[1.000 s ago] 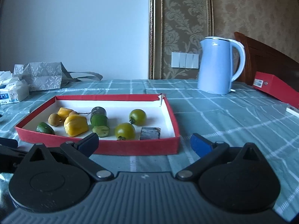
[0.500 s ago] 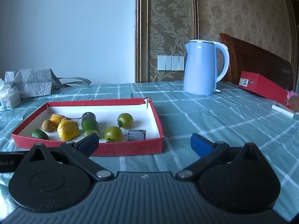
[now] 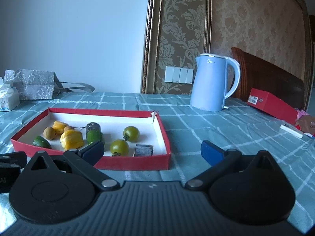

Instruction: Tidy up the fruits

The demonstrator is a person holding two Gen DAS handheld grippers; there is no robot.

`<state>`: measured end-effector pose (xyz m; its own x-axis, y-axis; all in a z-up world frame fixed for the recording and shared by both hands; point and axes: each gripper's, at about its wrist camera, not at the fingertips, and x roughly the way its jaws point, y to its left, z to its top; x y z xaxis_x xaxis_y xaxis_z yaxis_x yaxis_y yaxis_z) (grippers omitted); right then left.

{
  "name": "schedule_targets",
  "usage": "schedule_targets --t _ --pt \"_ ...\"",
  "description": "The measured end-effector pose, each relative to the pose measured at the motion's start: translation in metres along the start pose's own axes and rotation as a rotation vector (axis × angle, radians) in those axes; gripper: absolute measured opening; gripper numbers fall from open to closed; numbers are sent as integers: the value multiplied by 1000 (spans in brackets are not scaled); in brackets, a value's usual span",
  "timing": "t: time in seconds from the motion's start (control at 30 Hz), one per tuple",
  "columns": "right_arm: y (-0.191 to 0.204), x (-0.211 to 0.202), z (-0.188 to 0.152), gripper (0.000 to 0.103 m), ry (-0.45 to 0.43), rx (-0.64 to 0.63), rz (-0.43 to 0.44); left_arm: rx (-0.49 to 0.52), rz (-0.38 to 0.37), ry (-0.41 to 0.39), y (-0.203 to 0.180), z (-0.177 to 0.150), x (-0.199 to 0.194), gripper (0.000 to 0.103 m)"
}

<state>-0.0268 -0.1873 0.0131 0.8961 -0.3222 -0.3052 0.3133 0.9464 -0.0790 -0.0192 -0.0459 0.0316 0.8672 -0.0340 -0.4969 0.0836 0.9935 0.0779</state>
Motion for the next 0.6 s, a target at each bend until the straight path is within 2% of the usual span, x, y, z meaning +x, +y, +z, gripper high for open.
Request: schedule_targets --t 0.23,0.43,0.6 --pt "2 4 2 103 15 -5 -6 21 16 -35 -7 -1 -7 102" --pt "4 3 3 103 9 -18 -17 17 -9 -33 -9 2 -10 102" --pt "4 2 3 103 -2 -25 -27 33 2 -39 -11 1 -11 102"
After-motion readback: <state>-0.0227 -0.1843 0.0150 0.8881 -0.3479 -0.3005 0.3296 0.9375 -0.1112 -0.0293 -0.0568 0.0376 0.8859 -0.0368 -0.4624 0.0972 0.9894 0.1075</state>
